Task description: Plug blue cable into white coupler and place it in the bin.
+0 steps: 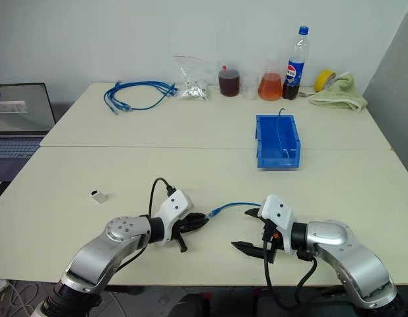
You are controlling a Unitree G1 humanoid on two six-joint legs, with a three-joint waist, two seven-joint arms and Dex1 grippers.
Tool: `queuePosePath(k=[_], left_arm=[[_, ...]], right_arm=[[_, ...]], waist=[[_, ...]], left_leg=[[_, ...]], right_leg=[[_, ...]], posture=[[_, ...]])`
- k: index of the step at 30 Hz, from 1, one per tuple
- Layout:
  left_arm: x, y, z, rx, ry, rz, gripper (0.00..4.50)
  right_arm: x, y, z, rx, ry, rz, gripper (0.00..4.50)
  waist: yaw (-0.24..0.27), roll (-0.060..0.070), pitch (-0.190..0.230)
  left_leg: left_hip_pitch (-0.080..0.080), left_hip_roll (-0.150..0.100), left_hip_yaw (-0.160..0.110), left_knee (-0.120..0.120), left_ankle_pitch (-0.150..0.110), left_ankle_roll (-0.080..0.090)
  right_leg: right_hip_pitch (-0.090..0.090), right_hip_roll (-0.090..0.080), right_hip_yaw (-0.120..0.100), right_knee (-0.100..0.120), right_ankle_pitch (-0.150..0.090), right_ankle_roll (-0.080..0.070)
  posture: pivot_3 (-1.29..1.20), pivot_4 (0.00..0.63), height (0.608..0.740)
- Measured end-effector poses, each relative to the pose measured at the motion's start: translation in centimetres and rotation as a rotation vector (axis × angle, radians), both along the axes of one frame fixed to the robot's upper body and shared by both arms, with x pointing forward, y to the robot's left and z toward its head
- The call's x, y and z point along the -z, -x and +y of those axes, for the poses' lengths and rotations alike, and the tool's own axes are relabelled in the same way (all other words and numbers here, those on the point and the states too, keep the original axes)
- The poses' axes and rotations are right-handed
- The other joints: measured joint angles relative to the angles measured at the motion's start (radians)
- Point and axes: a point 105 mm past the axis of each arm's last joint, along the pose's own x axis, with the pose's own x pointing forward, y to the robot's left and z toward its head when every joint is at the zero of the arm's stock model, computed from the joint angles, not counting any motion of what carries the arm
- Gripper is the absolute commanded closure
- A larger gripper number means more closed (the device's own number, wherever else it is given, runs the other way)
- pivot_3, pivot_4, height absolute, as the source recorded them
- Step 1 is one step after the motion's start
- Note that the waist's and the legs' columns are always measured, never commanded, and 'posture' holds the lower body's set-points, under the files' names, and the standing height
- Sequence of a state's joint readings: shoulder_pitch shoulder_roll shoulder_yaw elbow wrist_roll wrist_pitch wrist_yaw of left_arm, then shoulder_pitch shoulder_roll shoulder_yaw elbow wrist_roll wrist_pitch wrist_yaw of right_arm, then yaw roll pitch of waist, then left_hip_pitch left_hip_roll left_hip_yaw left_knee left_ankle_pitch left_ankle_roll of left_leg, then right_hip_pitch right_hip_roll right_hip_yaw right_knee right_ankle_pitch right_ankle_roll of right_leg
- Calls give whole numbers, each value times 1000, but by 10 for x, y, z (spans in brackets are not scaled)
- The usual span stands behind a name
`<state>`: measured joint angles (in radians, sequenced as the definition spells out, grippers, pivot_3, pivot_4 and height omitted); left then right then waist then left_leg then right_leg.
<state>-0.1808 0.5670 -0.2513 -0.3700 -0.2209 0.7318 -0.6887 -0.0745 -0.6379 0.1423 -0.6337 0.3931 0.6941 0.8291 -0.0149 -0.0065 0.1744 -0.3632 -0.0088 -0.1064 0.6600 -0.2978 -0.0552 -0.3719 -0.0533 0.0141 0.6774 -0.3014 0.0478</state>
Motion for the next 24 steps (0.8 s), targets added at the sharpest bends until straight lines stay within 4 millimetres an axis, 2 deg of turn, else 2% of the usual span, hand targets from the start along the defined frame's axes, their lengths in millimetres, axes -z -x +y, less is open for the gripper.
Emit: queuePosePath(k=[5, 8, 12, 19, 24], left_arm=[[-2, 0, 5, -10, 55, 21, 4334], [-5, 3, 7, 25, 86, 29, 4334], [-22, 3, 6, 74, 172, -24, 4334], [-51, -1, 1, 115, 303, -115, 4334], [-62, 4, -3, 196, 315, -140, 4334]], right_arm=[[0, 9, -1, -28, -61, 7, 0], [-2, 17, -7, -25, -138, 120, 0], [2, 22, -9, 31, -225, 240, 0], [8, 22, -8, 113, -302, 308, 0], [6, 10, -10, 116, -337, 312, 0]], waist=[[-3, -1, 1], [-8, -2, 1], [-9, -4, 2], [-11, -4, 2], [-13, -4, 3]], left_leg=[[0, 0, 0, 0, 0, 0], [-1, 0, -1, 0, 0, 0], [-1, 1, -1, 0, 0, 0], [-1, 0, 0, -1, 0, 0], [-1, 0, 0, 0, 0, 0]], right_leg=[[-1, 1, 0, 0, 0, 0], [-1, 1, 0, 0, 0, 0], [-2, 2, 0, 0, 0, 0], [-2, 2, 0, 0, 0, 0], [-2, 3, 0, 0, 0, 0]], posture=[[0, 150, 740], [0, 150, 740], [0, 150, 740], [0, 150, 740], [0, 150, 740]])
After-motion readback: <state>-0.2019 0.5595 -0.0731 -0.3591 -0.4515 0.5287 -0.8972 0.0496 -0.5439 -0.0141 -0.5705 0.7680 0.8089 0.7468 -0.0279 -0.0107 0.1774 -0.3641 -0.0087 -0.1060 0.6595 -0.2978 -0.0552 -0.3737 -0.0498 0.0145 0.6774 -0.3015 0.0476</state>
